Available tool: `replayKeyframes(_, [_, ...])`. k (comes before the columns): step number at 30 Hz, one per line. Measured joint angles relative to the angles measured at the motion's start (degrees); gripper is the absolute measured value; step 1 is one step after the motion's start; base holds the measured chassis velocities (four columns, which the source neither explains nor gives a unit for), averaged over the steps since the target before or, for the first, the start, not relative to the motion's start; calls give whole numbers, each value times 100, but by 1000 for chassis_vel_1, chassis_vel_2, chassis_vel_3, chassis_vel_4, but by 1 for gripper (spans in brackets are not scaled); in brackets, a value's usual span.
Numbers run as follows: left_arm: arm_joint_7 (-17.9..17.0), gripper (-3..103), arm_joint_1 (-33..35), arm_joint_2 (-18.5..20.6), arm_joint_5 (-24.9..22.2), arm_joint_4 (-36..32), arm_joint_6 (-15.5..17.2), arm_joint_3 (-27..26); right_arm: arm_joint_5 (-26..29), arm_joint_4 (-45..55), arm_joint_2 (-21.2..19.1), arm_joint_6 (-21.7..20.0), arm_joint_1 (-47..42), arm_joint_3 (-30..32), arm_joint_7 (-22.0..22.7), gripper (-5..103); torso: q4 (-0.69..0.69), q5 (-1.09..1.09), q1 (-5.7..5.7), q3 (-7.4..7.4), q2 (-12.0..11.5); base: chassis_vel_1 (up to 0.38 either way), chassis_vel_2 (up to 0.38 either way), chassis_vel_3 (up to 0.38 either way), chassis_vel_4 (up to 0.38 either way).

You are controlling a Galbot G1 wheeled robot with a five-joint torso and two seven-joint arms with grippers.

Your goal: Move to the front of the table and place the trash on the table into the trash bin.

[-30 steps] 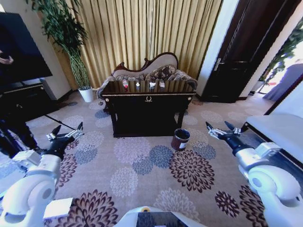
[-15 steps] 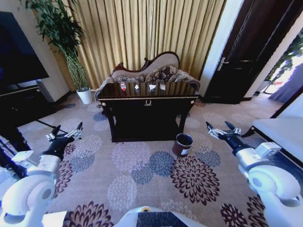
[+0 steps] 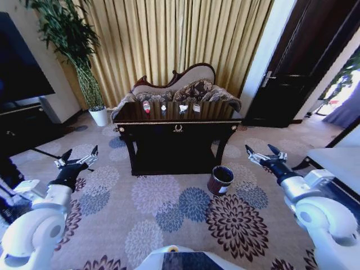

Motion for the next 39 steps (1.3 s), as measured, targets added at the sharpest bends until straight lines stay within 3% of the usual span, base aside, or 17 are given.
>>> replayKeyframes(39, [137,100,21,-14,-1,11,-138,8,9,-93,-37,2,94,-31,-1,100,0,-2,0,0,0,-147,149,151,-156])
